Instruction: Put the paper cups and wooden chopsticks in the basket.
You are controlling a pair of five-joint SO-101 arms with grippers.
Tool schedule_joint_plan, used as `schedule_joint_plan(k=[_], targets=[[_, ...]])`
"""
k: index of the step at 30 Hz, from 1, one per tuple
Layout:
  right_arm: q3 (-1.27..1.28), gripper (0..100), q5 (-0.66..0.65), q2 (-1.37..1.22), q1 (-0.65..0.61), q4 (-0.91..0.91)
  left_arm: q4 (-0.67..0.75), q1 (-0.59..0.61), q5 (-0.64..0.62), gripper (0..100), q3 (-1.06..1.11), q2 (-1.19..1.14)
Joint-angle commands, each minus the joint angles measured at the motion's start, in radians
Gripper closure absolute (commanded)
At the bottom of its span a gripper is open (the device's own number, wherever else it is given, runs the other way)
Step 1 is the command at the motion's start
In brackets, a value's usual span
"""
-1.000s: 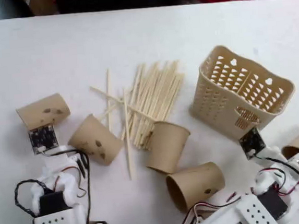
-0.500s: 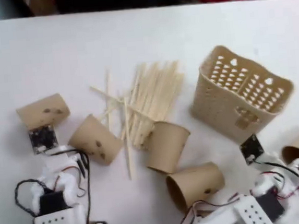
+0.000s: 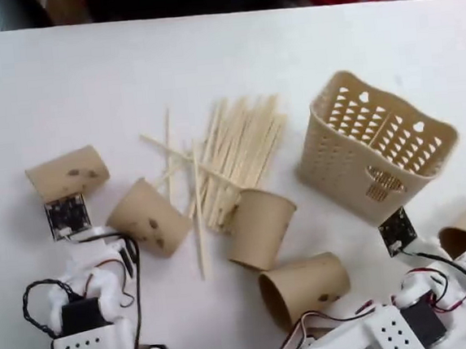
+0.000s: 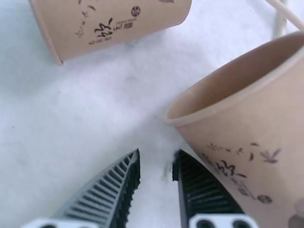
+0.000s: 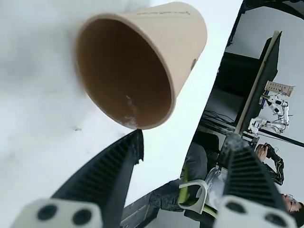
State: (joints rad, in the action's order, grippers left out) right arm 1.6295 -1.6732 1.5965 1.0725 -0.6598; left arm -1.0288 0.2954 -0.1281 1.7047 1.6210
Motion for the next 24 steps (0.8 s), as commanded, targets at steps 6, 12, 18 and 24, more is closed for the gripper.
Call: schedule_joint_plan(k=[6, 12, 18, 24], targets=[[-0.075, 72.7, 0.0, 0.002, -0.053, -0.03, -0.002, 0.008, -0.005, 87, -0.005, 0.008], [-0.137, 72.7, 0.0, -0.163, -0.061, -0.024, -0.002, 0.008, -0.005, 87, -0.005, 0.008], [-0.339, 72.9, 0.006, -0.526, -0.051, 0.018, -0.002, 0.008, -0.005, 87, -0.005, 0.008], [-0.371, 72.9, 0.009, -0.835, -0.036, 0.277, -0.002, 0.008, -0.005, 87, -0.005, 0.008]])
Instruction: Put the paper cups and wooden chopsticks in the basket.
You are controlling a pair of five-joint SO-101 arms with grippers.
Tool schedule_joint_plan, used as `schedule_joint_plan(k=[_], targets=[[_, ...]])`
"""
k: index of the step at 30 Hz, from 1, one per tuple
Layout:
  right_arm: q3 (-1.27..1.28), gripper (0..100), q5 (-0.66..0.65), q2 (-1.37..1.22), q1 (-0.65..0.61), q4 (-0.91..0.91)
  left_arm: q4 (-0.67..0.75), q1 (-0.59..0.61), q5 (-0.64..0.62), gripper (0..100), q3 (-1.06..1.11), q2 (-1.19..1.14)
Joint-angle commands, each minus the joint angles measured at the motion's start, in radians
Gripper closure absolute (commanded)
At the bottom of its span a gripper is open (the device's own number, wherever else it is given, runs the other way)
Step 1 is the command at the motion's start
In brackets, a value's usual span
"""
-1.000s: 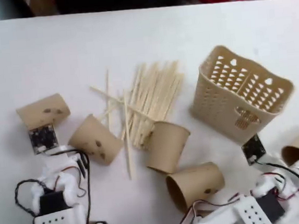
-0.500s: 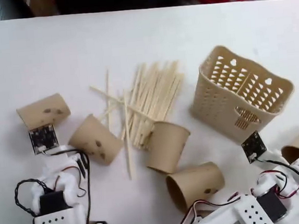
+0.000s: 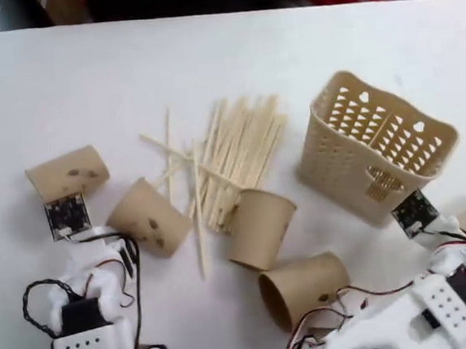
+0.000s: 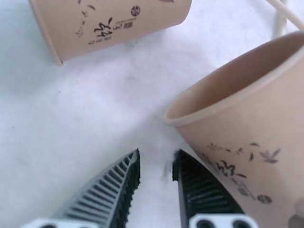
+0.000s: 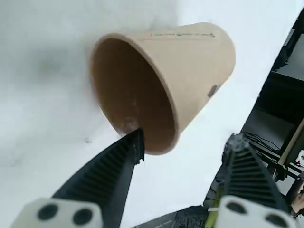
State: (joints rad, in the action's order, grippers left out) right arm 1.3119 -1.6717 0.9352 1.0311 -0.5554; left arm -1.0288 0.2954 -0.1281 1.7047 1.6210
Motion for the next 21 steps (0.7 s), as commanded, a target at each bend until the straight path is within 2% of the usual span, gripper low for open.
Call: schedule_joint_plan(k=[1, 4, 7, 10, 16, 21], targets=[[-0.054, 73.0, 0.009, -0.214, 0.005, 0.214, -0.002, 0.008, -0.005, 87, -0.005, 0.008], [-0.054, 74.2, 0.055, -0.317, 0.005, 0.317, -0.002, 0.008, -0.005, 87, -0.005, 0.008], [-0.054, 81.9, 0.118, -0.377, -0.005, 0.417, -0.002, 0.008, -0.005, 87, -0.005, 0.008], [-0.054, 89.6, 0.175, -0.4, -0.016, 0.45, -0.002, 0.008, -0.005, 87, -0.005, 0.008], [-0.054, 98.4, 0.333, -0.398, -0.015, 0.492, -0.002, 0.008, -0.005, 87, -0.005, 0.008], [-0.077, 98.2, 0.539, -0.398, 0.013, 0.561, -0.002, 0.008, -0.005, 87, -0.005, 0.008]])
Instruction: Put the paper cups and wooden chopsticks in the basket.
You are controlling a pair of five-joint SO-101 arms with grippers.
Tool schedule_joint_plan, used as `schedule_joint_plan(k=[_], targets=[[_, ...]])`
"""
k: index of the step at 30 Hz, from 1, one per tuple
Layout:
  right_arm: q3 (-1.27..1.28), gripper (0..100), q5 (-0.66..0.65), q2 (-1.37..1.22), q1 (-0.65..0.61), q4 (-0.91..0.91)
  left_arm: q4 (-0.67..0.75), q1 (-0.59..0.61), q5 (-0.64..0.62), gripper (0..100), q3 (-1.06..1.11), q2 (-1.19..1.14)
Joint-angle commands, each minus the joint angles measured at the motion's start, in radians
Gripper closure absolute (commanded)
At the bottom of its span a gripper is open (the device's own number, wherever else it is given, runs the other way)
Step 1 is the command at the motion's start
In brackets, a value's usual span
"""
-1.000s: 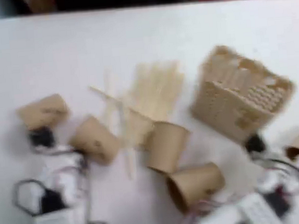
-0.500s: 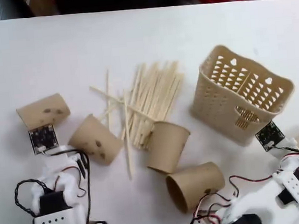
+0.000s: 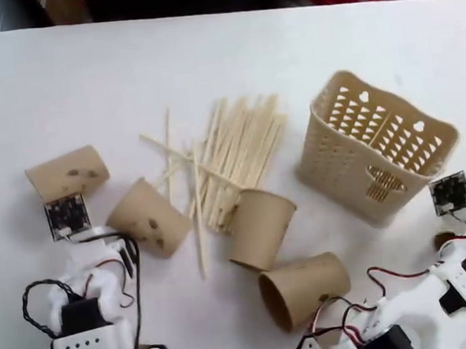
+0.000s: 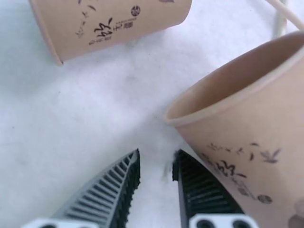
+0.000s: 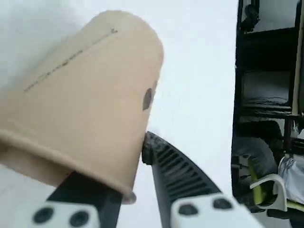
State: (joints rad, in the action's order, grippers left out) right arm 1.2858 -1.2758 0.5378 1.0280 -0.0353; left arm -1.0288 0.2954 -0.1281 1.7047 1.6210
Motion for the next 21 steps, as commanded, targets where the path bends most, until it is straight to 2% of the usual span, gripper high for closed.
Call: schedule_joint_plan(k=[1, 5, 10, 17, 21], targets=[[-0.077, 98.2, 0.169, 0.001, 0.031, 0.025, -0.002, 0.008, -0.005, 87, -0.005, 0.008], [-0.218, 98.1, 0.245, 0.001, 0.102, -0.148, -0.002, 0.008, -0.005, 87, -0.005, 0.008], [-0.436, 98.1, 0.345, 0.001, 0.11, -0.504, -0.002, 0.008, -0.005, 87, -0.005, 0.008], [-0.802, 98.1, 0.543, -0.001, 0.001, -0.998, -0.002, 0.008, -0.005, 87, -0.005, 0.008], [-1.073, 98.1, 0.684, -0.001, -0.065, -1.179, -0.002, 0.008, -0.005, 87, -0.005, 0.008]])
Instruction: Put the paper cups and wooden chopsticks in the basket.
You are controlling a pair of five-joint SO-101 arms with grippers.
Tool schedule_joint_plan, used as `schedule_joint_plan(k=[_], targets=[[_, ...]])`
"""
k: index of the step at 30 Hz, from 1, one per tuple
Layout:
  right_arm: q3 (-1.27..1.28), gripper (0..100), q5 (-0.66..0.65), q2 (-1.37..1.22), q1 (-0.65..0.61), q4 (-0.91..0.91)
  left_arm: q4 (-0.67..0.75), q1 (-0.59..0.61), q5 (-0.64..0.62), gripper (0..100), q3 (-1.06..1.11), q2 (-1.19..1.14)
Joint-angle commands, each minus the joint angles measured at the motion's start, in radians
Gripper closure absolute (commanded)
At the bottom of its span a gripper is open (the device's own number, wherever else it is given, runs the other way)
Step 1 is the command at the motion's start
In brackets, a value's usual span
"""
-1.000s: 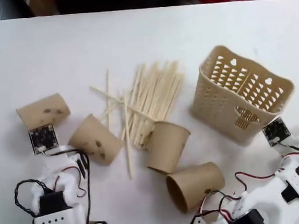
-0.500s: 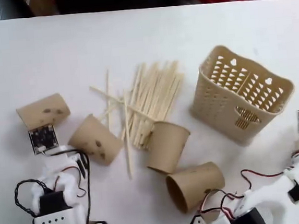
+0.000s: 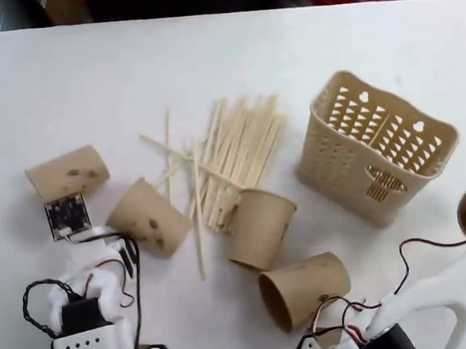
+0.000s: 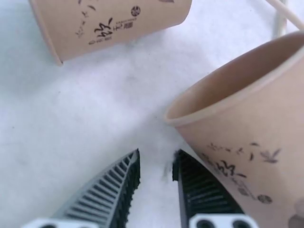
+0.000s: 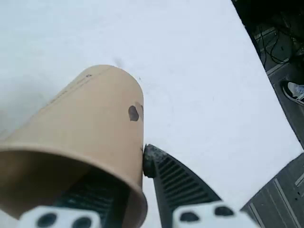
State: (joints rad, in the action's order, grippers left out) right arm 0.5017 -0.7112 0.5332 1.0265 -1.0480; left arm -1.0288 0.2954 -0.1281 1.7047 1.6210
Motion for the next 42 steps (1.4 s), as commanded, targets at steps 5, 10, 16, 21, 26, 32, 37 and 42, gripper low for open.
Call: schedule_joint_plan(k=[5, 10, 16, 21, 26, 32, 37, 42], targets=[[-0.643, 98.1, 0.262, 0.004, -0.193, -0.338, -0.002, 0.008, -0.005, 87, -0.005, 0.008], [-0.884, 98.1, 0.293, -0.01, -0.389, -0.506, -0.002, 0.008, -0.005, 87, -0.005, 0.008], [-0.916, 98.1, 0.295, -0.071, -0.565, -0.673, -0.002, 0.008, -0.005, 87, -0.005, 0.008], [-0.818, 98.1, 0.295, -0.084, -0.59, -0.673, -0.002, 0.008, -0.005, 87, -0.005, 0.008], [-0.735, 98.1, 0.292, -0.084, -0.584, -0.671, -0.002, 0.008, -0.005, 87, -0.005, 0.008], [-0.68, 98.1, 0.292, -0.096, -0.584, -0.664, -0.002, 0.008, -0.005, 87, -0.005, 0.008], [-0.569, 94.2, 0.293, -0.096, -0.582, -0.587, -0.002, 0.008, -0.005, 87, -0.005, 0.008], [-0.519, 77.7, 0.295, -0.093, -0.582, -0.524, -0.002, 0.008, -0.005, 87, -0.005, 0.008]])
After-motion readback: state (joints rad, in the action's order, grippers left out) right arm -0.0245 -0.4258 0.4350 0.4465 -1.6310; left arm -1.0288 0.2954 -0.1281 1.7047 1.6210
